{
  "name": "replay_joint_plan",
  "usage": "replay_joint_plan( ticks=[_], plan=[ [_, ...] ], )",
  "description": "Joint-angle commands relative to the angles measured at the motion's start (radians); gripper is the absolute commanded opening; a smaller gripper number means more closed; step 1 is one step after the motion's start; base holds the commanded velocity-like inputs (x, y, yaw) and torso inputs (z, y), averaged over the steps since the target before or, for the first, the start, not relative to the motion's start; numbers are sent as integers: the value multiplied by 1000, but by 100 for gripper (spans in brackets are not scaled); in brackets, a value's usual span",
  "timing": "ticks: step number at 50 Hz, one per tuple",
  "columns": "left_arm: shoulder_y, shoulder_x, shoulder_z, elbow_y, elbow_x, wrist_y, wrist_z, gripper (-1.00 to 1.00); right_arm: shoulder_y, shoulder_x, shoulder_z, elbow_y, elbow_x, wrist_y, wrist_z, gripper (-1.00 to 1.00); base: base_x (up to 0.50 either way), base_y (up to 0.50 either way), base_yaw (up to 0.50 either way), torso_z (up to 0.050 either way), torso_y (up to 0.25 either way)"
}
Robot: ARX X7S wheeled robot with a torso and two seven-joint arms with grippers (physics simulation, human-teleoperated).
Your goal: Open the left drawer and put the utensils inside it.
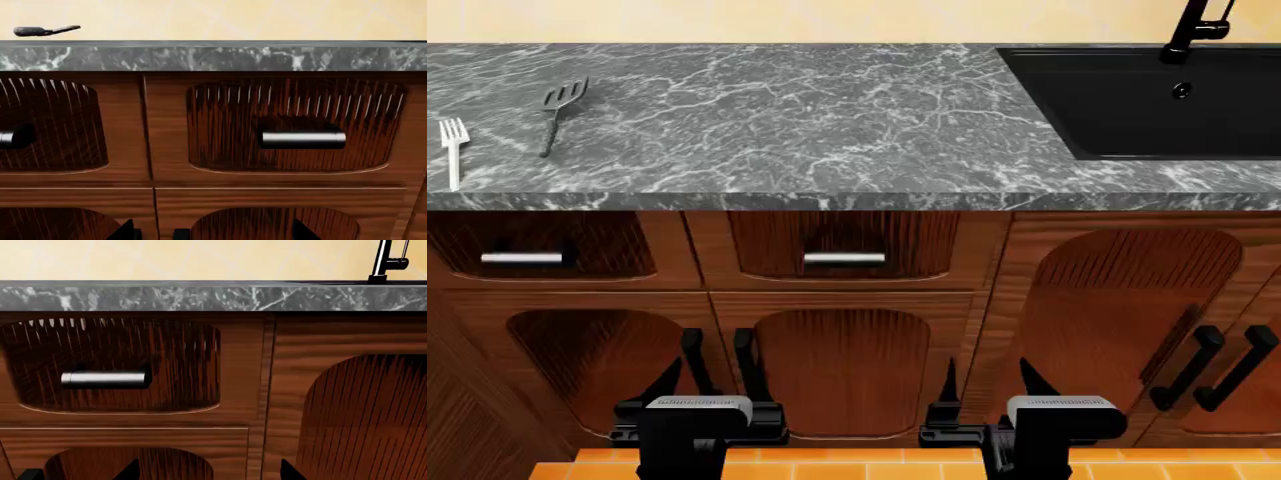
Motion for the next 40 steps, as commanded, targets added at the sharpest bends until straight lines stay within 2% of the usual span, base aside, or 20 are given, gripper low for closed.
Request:
replay_joint_plan(
  ticks=[1,8,34,40],
  plan=[
    [8,-16,19,7,-5,7,-28,100,2,14,-16,19,35,-18,9,100,0,0,0,0,0],
    [44,-39,43,53,2,36,-86,100,11,33,-59,70,9,-39,68,100,0,72,0,0,0],
    [57,-84,78,107,-10,21,-164,100,-8,69,-124,46,46,-43,130,100,0,500,0,0,0],
    [51,-89,85,106,-14,19,-174,100,-40,79,-132,11,57,-45,137,100,193,500,0,0,0]
  ],
)
